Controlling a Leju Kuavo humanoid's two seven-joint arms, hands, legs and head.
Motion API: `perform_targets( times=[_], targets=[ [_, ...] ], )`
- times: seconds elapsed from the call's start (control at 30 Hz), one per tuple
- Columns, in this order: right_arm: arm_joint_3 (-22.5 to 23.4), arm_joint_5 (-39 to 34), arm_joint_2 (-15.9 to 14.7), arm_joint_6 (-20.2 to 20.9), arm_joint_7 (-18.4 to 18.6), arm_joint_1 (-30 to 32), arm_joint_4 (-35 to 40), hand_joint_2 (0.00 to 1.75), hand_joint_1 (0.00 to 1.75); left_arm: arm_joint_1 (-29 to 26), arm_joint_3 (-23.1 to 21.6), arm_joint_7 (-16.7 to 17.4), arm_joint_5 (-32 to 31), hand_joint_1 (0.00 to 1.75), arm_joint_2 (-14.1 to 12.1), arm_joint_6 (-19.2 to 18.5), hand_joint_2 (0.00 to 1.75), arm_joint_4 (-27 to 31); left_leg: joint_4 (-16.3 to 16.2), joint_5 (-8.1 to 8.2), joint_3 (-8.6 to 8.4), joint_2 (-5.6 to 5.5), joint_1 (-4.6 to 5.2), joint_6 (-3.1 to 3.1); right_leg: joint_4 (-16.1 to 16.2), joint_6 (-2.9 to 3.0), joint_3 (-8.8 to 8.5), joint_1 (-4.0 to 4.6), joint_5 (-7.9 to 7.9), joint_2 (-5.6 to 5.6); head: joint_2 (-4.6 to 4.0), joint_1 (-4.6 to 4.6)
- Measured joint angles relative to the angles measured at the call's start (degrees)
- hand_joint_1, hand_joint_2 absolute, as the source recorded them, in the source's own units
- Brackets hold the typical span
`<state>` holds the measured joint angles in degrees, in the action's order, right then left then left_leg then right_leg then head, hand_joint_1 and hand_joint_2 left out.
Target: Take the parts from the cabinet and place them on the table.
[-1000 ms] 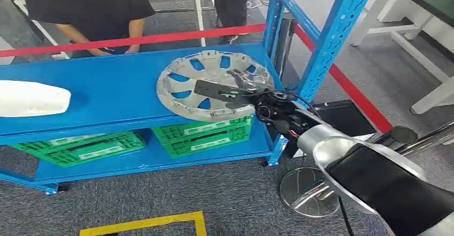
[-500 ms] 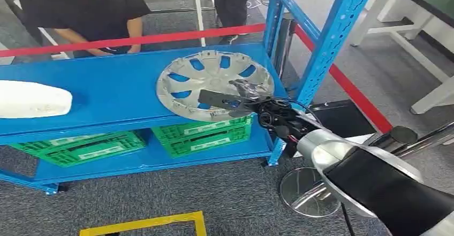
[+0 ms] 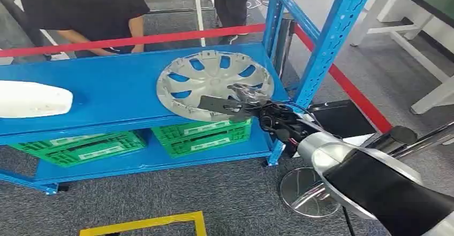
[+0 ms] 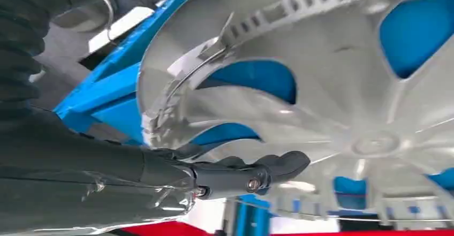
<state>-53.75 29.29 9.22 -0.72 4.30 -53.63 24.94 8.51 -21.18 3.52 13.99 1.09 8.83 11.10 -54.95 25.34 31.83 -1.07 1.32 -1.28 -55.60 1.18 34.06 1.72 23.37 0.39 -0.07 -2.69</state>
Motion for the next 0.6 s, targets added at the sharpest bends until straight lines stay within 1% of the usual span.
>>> perform_targets(
  times=[0.07,0.33,0.6],
  targets=[
    [-0.3,0.7,0.0,-0.1,-0.8,0.3,0.0,1.75,0.0,0.0,0.0,-0.1,0.0,0.0,0.1,0.0,0.0,0.0,0.0,0.0,0.0,0.0,0.0,0.0,0.0,0.0,0.0,0.0,0.0,0.0,0.0,0.0],
    [-1.2,1.5,0.0,0.0,-1.4,0.8,-0.1,1.75,0.0,-0.1,-0.6,-0.2,0.1,0.0,0.1,-0.3,0.0,0.0,0.0,0.0,0.0,0.0,0.0,0.0,0.0,0.0,0.0,0.0,0.0,0.0,0.0,0.0],
    [-2.0,2.5,0.0,2.5,-1.7,1.0,-0.2,1.75,0.0,-0.2,-1.0,-0.5,0.9,0.0,0.0,-0.4,0.0,0.0,0.0,0.0,0.01,0.0,0.0,0.0,0.0,0.0,0.0,0.0,0.0,0.0,0.0,-0.02]
  ],
)
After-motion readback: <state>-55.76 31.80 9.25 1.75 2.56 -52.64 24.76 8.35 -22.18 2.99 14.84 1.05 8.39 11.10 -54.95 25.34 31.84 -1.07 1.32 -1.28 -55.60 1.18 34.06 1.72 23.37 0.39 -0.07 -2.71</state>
